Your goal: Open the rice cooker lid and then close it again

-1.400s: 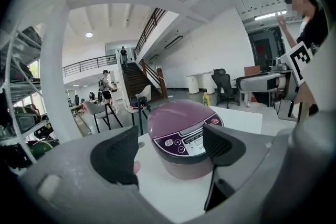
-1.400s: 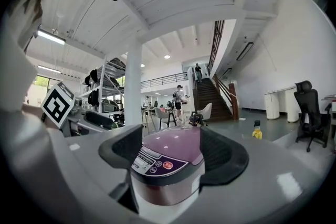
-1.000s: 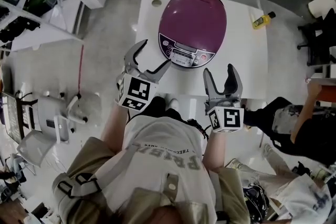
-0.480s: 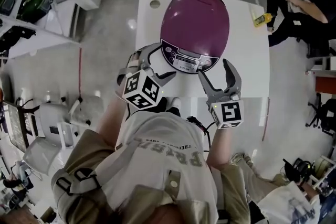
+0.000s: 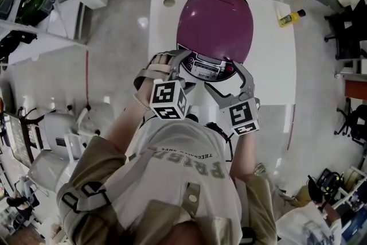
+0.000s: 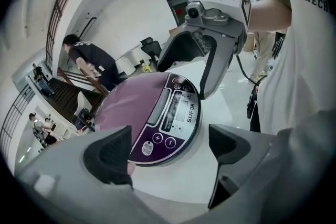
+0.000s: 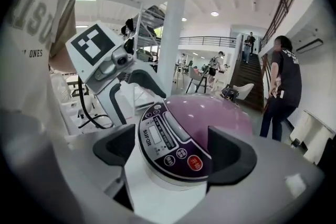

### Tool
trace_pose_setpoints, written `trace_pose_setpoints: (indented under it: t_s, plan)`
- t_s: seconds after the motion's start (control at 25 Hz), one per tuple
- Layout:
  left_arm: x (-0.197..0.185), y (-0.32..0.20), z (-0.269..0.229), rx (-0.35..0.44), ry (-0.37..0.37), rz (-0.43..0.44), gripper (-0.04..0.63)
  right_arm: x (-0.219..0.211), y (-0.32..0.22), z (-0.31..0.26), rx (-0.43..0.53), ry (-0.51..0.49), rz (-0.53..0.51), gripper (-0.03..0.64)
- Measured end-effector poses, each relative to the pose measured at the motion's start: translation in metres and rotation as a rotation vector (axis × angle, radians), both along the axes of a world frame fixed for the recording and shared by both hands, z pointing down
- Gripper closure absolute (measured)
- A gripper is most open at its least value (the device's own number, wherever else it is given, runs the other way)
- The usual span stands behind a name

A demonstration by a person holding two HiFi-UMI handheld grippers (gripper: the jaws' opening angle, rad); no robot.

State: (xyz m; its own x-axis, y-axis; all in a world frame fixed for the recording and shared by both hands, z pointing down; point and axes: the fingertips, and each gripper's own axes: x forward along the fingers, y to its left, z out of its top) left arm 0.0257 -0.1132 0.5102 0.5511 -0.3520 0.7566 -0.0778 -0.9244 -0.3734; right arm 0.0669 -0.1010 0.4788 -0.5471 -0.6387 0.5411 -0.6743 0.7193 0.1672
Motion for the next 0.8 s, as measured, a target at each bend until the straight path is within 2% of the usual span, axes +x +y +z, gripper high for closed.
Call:
trace_pose_setpoints:
  t_s: [0.36,0.56,0.8]
  plan:
    - [0.01,0.004,0.013,0.114,-0.139,0.093,0.123,-0.013,0.011,0.035,-0.076,0.233,-0.12,0.212]
    - [0.012,0.007,0.023,0.15,-0.205,0.135,0.123,-0.02,0.015,0.048,-0.089,0.318,-0.17,0.212]
    - [0.013,0.01,0.032,0.165,-0.242,0.15,0.123,-0.021,0.016,0.053,-0.085,0.375,-0.191,0.209]
